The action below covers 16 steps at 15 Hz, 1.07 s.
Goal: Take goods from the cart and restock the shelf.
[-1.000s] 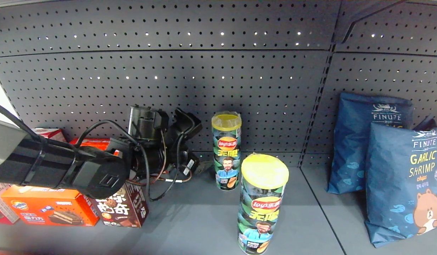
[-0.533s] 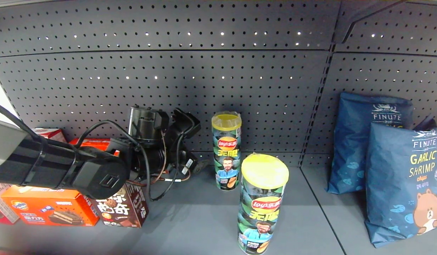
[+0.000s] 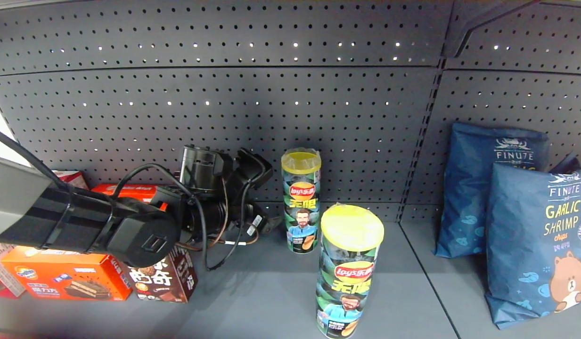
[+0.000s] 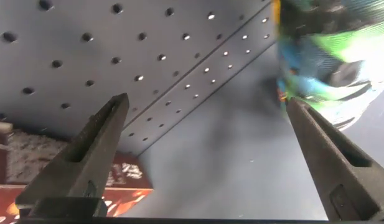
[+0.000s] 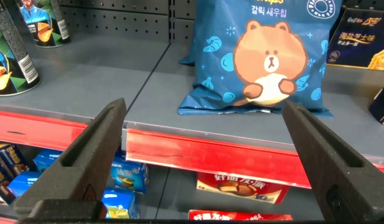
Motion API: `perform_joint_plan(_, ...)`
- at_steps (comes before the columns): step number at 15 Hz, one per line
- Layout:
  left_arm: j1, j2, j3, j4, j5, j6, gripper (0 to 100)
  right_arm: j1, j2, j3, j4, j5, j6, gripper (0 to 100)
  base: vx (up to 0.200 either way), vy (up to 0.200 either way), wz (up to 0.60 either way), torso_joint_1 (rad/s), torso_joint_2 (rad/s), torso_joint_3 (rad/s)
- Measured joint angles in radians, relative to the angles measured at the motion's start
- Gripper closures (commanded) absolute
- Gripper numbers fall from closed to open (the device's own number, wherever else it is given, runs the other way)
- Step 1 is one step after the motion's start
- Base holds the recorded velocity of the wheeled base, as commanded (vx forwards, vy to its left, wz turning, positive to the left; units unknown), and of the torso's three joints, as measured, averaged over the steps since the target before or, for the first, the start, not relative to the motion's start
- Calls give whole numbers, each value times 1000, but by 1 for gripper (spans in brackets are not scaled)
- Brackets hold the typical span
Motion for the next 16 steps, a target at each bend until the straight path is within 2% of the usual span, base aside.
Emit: perform_joint_plan(16,-41,32,-33,1,0,-3,0,0,0,0,0,0,0,0,0,0,0,0,0,0)
